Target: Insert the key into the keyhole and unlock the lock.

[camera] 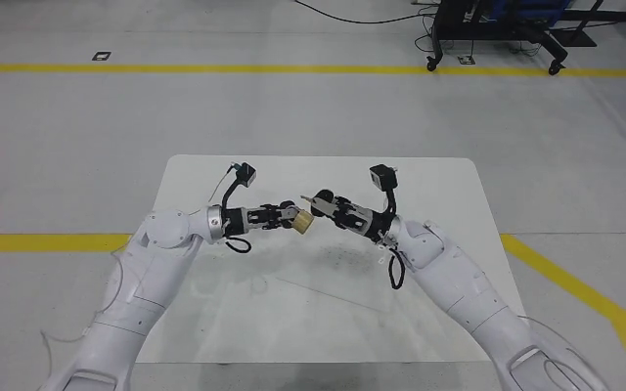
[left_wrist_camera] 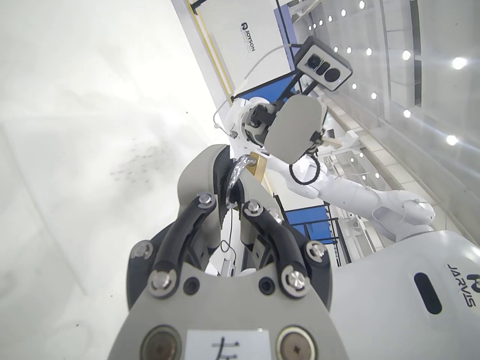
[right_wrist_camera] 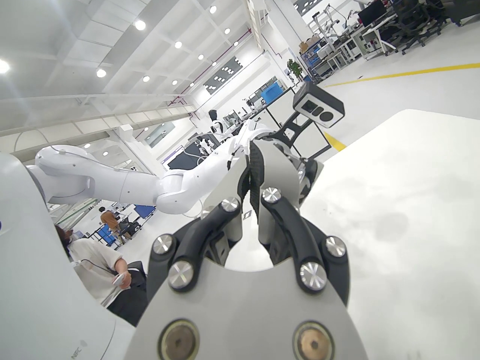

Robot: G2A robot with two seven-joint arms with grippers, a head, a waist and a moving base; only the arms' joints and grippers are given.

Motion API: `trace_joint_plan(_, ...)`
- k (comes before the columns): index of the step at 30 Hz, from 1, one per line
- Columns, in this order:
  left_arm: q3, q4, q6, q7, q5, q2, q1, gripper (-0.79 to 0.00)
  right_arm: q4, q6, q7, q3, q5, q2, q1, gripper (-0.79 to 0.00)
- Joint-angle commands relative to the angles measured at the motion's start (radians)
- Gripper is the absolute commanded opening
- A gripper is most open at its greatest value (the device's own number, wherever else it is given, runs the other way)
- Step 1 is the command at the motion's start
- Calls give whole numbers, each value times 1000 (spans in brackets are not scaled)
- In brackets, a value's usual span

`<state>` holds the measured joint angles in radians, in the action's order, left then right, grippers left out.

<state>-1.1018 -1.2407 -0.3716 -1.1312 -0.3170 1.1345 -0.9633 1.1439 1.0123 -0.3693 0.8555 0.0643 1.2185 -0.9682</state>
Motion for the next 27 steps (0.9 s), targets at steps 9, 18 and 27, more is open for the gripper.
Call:
trace_joint_plan(9, -8, -10, 22, -12, -15, -4, 14, -785, -50, 0, -25, -60, 1, 33, 33, -785)
trace_joint_plan(18, -9, 2, 36, 34, 53, -7, 28, -785, 29, 0, -49, -19, 128, 29, -7, -785)
trace_joint_plan(27, 1, 49, 335, 19, -94, 1, 31, -785, 47, -15, -36, -4, 96, 27, -13, -785)
